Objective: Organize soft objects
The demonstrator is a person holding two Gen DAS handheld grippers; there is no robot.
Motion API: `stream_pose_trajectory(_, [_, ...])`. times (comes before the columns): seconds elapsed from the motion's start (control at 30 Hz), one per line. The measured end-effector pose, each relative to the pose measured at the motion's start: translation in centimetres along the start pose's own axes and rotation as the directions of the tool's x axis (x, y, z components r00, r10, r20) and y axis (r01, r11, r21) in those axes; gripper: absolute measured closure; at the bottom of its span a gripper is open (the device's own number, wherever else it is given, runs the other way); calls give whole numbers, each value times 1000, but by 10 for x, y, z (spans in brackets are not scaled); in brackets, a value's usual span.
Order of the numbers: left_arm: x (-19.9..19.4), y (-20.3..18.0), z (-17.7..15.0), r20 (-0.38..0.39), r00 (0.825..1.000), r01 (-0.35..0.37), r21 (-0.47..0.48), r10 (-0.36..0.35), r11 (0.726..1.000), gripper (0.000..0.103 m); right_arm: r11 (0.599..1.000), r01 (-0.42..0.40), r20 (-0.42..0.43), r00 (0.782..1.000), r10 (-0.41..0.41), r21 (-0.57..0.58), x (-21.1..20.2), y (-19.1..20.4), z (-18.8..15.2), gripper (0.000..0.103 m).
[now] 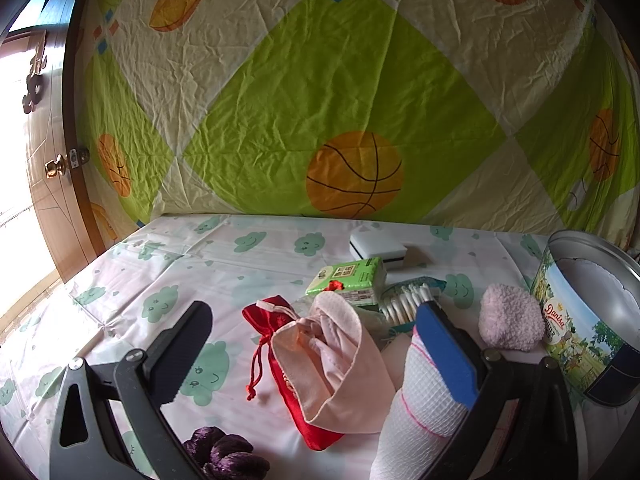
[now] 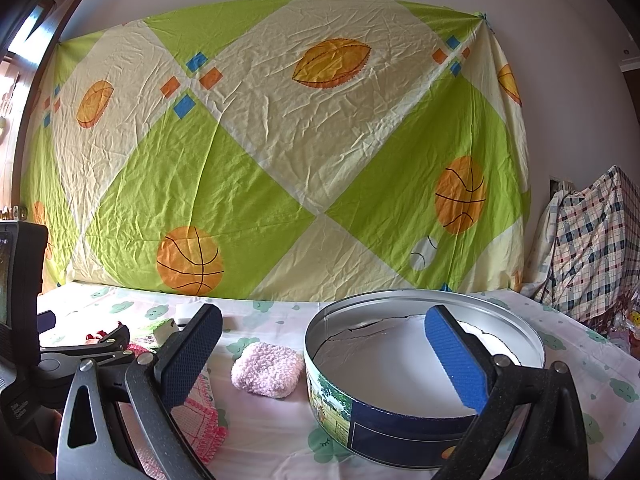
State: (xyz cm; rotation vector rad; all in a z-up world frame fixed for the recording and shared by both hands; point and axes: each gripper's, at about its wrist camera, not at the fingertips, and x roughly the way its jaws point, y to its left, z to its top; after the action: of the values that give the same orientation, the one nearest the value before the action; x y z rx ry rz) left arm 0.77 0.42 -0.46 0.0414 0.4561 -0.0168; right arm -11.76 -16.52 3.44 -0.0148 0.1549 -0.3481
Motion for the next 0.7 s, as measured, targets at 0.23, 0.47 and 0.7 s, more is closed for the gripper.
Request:
stream_pose_trajectory(0.23, [0, 0, 0, -1, 1000, 0, 0, 0, 1000, 0, 1000, 1, 0, 1000, -1, -1, 0, 0, 0, 1])
stream_pose_trajectory(0.47, [0, 0, 0, -1, 1000, 1, 0, -1, 1000, 0, 1000, 3, 2, 1000, -3, -1, -1, 0, 0, 1])
stream_pose_trajectory(0.7, [0, 0, 0, -1, 1000, 1, -1, -1, 1000, 0, 1000, 2, 2, 1000, -2, -1, 1, 0, -2, 1])
